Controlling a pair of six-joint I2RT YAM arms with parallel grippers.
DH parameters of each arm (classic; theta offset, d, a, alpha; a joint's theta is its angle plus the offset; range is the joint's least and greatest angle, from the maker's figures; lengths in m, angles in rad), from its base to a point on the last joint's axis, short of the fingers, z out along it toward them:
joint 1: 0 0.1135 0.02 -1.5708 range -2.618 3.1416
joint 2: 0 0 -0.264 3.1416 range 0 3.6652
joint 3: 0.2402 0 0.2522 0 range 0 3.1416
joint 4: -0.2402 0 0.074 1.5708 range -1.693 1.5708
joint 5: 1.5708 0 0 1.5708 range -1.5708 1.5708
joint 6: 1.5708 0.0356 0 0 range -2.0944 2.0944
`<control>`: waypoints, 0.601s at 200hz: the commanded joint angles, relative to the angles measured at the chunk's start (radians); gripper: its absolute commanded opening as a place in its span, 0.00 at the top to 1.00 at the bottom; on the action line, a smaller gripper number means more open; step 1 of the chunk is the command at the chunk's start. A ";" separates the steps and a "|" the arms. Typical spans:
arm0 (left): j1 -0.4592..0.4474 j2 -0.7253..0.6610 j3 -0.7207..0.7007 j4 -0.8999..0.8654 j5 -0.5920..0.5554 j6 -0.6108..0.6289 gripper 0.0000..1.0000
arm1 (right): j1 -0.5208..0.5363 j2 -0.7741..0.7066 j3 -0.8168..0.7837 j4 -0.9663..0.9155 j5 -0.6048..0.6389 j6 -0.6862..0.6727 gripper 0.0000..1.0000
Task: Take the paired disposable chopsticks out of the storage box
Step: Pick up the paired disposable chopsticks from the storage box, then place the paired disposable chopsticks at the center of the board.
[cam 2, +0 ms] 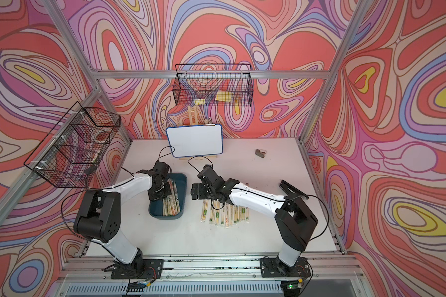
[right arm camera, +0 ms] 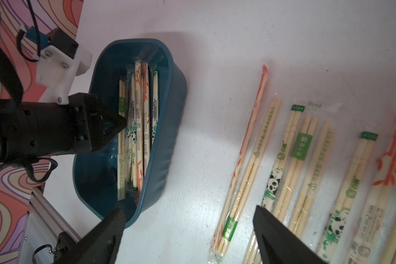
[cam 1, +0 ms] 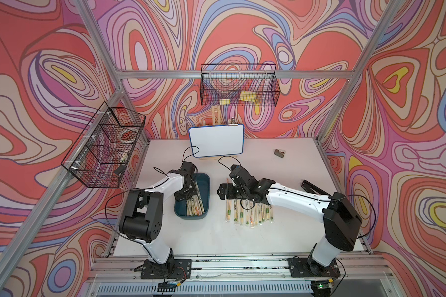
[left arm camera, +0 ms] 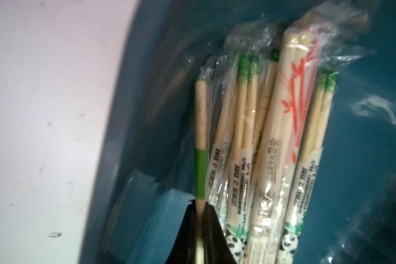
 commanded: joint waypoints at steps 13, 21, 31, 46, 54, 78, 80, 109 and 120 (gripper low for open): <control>-0.002 -0.072 0.077 -0.097 -0.052 0.034 0.98 | -0.002 0.023 0.038 0.010 -0.022 -0.013 0.07; -0.001 -0.082 0.089 -0.107 -0.052 0.038 0.99 | -0.002 0.026 0.040 0.011 -0.025 -0.013 0.07; -0.001 -0.096 0.107 -0.122 -0.051 0.041 0.99 | -0.002 0.029 0.042 0.011 -0.029 -0.013 0.07; -0.002 -0.119 0.130 -0.136 -0.035 0.047 1.00 | -0.002 0.029 0.041 0.014 -0.031 -0.012 0.08; -0.002 -0.133 0.143 -0.141 -0.019 0.052 1.00 | -0.003 0.027 0.041 0.014 -0.034 -0.013 0.08; -0.007 -0.166 0.181 -0.149 0.050 0.057 1.00 | -0.003 0.024 0.038 0.015 -0.032 -0.013 0.08; -0.009 -0.169 0.184 -0.150 0.055 0.057 1.00 | -0.003 0.023 0.037 0.014 -0.031 -0.013 0.08; -0.070 -0.175 0.246 -0.174 0.064 0.061 1.00 | -0.003 0.015 0.022 0.019 -0.029 -0.005 0.08; -0.101 -0.171 0.269 -0.180 0.062 0.060 1.00 | -0.003 0.010 0.010 0.022 -0.025 0.003 0.08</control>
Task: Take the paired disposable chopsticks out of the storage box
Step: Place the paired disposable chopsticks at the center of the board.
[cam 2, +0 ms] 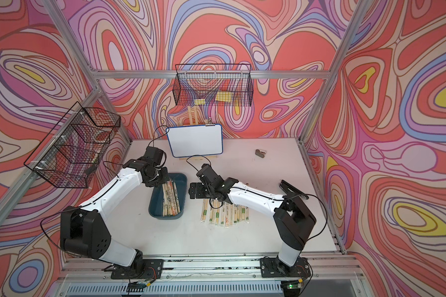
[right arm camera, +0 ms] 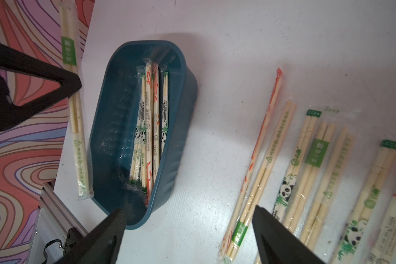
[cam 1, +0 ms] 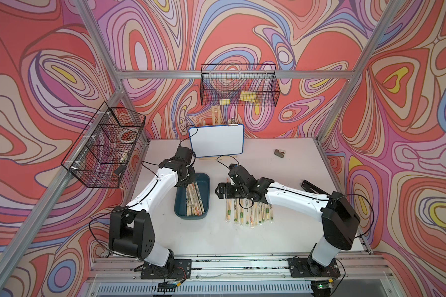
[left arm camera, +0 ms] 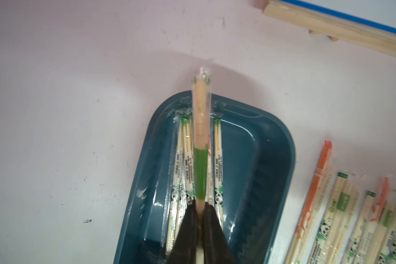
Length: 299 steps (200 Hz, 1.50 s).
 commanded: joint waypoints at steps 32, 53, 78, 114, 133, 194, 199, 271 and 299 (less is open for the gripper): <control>-0.158 0.024 0.099 -0.045 0.009 -0.006 1.00 | -0.002 -0.045 -0.067 0.016 0.025 0.019 0.08; -0.222 0.071 0.125 -0.033 0.003 -0.019 1.00 | -0.003 -0.077 -0.117 0.017 0.045 0.031 0.08; -0.281 0.149 0.156 -0.025 -0.011 -0.023 1.00 | -0.003 -0.119 -0.187 0.013 0.061 0.048 0.08; -0.331 0.252 0.173 0.005 -0.015 -0.041 1.00 | -0.004 -0.174 -0.272 0.005 0.086 0.073 0.08; -0.344 0.297 0.178 0.019 -0.021 -0.058 1.00 | -0.003 -0.196 -0.303 -0.001 0.092 0.079 0.08; -0.373 0.399 0.176 0.062 -0.020 -0.101 1.00 | -0.004 -0.208 -0.326 -0.017 0.091 0.075 0.08; -0.377 0.406 0.174 0.065 -0.017 -0.104 1.00 | -0.004 -0.206 -0.325 -0.019 0.091 0.074 0.08; -0.399 0.456 0.148 0.103 0.003 -0.132 0.96 | -0.005 -0.202 -0.328 -0.026 0.082 0.068 0.08; -0.398 0.460 0.149 0.103 0.013 -0.126 0.87 | -0.005 -0.196 -0.323 -0.029 0.074 0.063 0.08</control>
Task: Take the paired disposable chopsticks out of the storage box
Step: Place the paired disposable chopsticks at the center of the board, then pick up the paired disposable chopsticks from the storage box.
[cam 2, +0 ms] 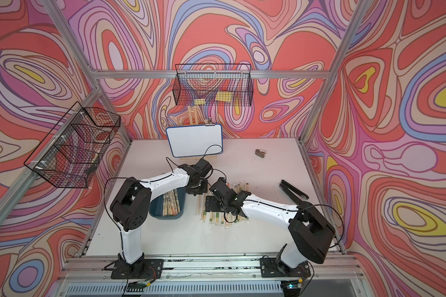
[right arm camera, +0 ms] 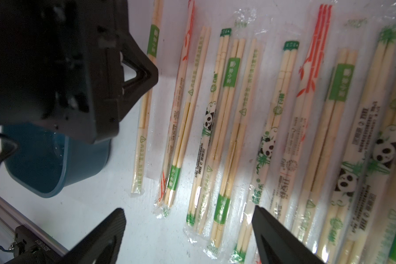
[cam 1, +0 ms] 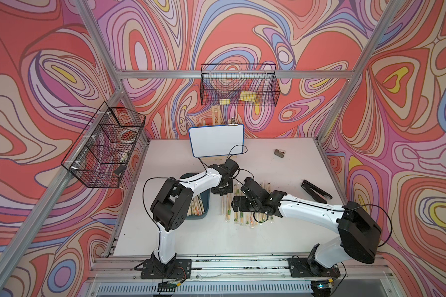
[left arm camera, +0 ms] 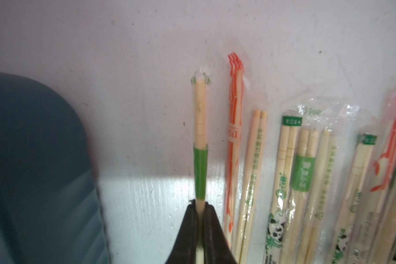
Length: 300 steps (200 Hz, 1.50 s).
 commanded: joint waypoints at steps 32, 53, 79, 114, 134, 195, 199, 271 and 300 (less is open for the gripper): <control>-0.009 -0.001 -0.016 0.020 0.039 -0.009 0.70 | -0.004 -0.007 0.004 -0.019 -0.004 -0.017 0.08; -0.010 -0.029 -0.028 0.026 0.052 -0.015 0.65 | -0.004 -0.002 0.009 -0.021 -0.006 -0.020 0.08; -0.009 -0.066 -0.030 0.021 0.048 -0.014 0.64 | -0.004 0.008 0.020 -0.027 -0.012 -0.023 0.08; -0.009 -0.121 -0.026 -0.001 0.020 0.003 0.61 | -0.004 0.022 0.036 -0.032 -0.017 -0.023 0.08; -0.008 -0.161 -0.023 -0.022 -0.016 0.019 0.59 | -0.005 0.025 0.045 -0.032 -0.021 -0.021 0.08; 0.083 -0.282 -0.060 -0.062 -0.062 0.057 0.57 | -0.004 0.050 0.100 -0.022 -0.049 -0.020 0.09; 0.092 -0.290 -0.068 -0.062 -0.061 0.059 0.57 | -0.004 0.053 0.105 -0.021 -0.050 -0.020 0.09; 0.278 -0.399 -0.222 -0.041 -0.044 0.092 0.61 | -0.004 0.115 0.194 -0.009 -0.091 -0.032 0.09; 0.327 -0.391 -0.284 -0.002 -0.019 0.101 0.64 | -0.002 0.140 0.215 0.002 -0.110 -0.031 0.10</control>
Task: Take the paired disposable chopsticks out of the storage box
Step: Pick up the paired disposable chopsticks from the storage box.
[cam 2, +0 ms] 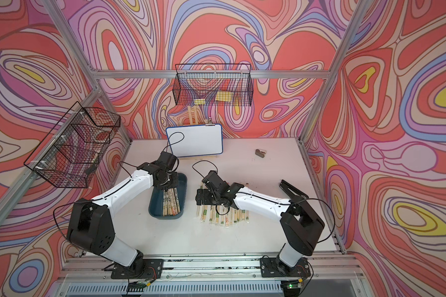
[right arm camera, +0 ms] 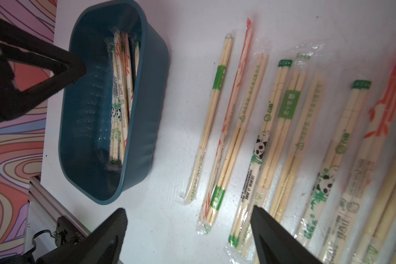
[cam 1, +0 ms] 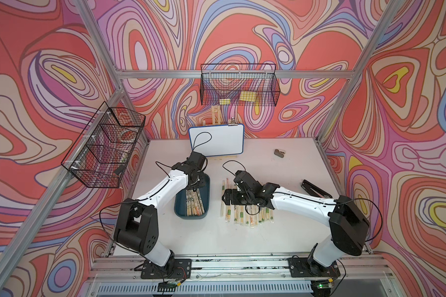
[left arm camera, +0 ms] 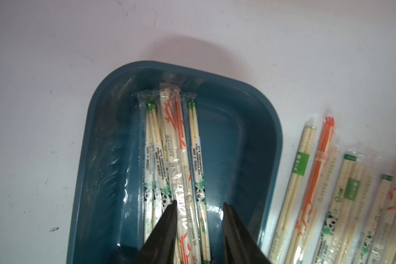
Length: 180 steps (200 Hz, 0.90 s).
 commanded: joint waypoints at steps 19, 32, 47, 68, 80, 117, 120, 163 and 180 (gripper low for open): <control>0.049 0.009 -0.075 0.041 0.035 0.029 0.65 | 0.000 0.040 0.040 0.024 -0.033 -0.005 0.11; 0.054 0.022 -0.089 0.055 0.043 0.033 0.67 | 0.002 0.050 0.047 0.026 -0.038 -0.005 0.11; 0.056 0.042 -0.098 0.072 0.054 0.033 0.69 | 0.005 0.059 0.053 0.028 -0.039 -0.004 0.11; 0.057 0.070 -0.098 0.087 0.070 0.034 0.73 | 0.005 0.069 0.054 0.031 -0.041 -0.002 0.11; 0.056 0.085 -0.098 0.096 0.074 0.033 0.75 | 0.007 0.073 0.056 0.032 -0.041 0.000 0.11; 0.057 0.123 -0.089 0.094 0.059 0.033 0.76 | 0.007 0.076 0.056 0.032 -0.038 0.000 0.11; 0.057 0.124 -0.089 0.094 0.057 0.032 0.76 | 0.007 0.076 0.056 0.032 -0.038 0.000 0.11; 0.056 0.134 -0.096 0.097 0.040 0.028 0.76 | 0.008 0.085 0.060 0.031 -0.036 -0.003 0.11; 0.057 0.143 -0.099 0.098 0.041 0.028 0.76 | 0.009 0.087 0.061 0.030 -0.037 -0.003 0.11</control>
